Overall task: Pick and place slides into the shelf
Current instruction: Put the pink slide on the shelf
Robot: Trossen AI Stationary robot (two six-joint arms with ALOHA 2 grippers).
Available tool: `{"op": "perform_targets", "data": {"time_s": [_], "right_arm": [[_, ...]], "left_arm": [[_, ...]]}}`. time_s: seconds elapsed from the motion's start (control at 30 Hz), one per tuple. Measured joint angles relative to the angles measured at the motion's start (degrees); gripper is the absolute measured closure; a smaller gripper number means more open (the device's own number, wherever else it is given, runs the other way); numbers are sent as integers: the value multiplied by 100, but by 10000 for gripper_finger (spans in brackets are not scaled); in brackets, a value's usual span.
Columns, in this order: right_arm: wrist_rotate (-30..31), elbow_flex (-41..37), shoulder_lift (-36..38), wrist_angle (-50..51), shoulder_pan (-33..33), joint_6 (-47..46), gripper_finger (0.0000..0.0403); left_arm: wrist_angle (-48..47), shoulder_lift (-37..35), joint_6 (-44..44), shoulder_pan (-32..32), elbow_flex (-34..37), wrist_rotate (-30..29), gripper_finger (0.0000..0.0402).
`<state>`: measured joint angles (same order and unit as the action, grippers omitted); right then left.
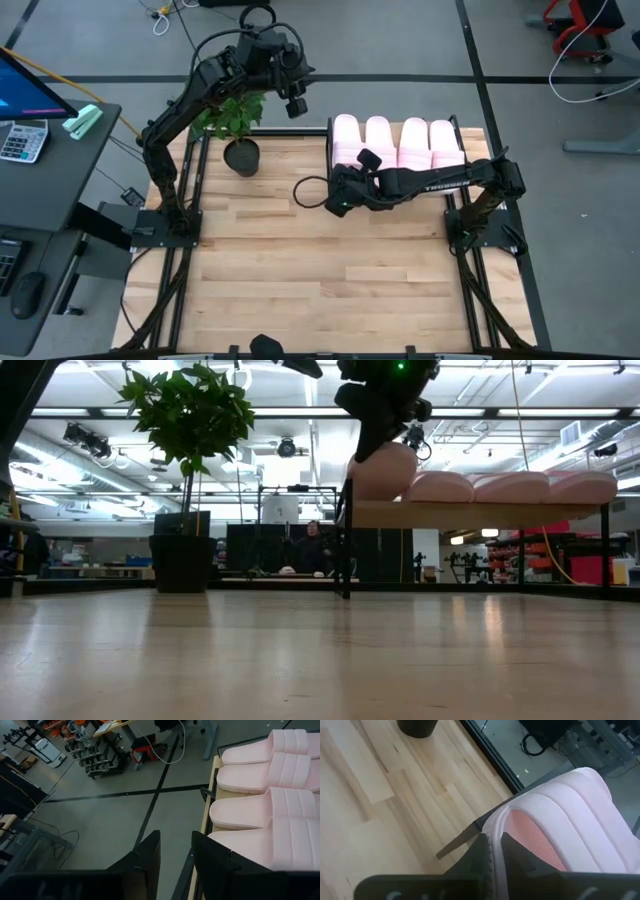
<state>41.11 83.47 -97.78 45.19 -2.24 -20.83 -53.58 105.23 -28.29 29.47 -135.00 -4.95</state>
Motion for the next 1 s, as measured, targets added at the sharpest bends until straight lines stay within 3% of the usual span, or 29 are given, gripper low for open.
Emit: {"op": "perform_targets", "data": {"time_s": [0.27,0.53,1.0], "right_arm": [[70,119,0,50,-17,125,373],[340,814,-2,516,-13,221,373],[-3,1077,0,1458,-297,-753,373]], "left_arm": [[-35,0,-2,0,0,2,287],[-65,0,0,58,0,2,288],[-125,2,57,299,0,0,294]]}}
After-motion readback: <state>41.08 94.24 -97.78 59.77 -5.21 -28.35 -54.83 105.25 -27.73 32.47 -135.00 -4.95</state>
